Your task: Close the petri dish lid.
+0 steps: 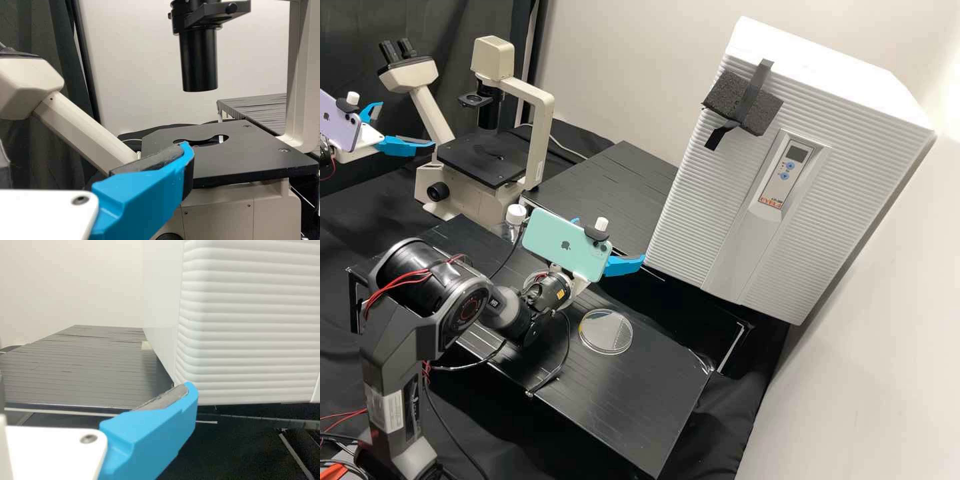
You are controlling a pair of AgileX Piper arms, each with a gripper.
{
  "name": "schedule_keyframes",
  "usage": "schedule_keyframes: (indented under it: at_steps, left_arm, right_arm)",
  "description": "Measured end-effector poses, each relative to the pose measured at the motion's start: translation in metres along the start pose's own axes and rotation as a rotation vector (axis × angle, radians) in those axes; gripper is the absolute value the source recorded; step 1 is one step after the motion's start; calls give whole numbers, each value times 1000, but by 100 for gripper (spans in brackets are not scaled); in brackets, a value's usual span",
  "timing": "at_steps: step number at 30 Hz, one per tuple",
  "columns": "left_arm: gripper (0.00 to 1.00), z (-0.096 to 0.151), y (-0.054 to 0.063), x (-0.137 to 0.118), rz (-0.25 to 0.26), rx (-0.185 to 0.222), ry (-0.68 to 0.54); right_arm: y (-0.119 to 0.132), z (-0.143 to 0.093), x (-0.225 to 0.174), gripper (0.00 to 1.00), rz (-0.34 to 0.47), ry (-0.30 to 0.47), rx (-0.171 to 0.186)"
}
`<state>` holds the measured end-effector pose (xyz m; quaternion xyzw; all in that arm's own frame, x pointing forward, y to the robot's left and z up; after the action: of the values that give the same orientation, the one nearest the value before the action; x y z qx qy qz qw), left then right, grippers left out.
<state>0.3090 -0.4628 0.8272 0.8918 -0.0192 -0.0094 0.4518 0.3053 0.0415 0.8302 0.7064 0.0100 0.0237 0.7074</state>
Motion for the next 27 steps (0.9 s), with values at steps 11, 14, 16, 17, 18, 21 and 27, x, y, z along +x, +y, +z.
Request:
schedule_keyframes:
  at_steps: [11,14,16,17,18,21,27]
  left_arm:
    - [100,0,0,0,0,0,0]
    - [100,0,0,0,0,0,0]
    - [100,0,0,0,0,0,0]
    - [100,0,0,0,0,0,0]
    - [100,0,0,0,0,0,0]
    - [100,0,0,0,0,0,0]
    - [100,0,0,0,0,0,0]
  right_arm:
    - [3,5,-7,100,9,-14,-5]
    - [10,13,-20,100,45,-32,-6]
    - [18,17,-30,100,88,-39,-7]
    - [21,19,-34,100,109,-35,-5]
    - [23,21,-39,100,123,-37,-3]
    - [30,27,-56,100,171,-35,8]
    - [28,39,-84,100,182,-50,13]
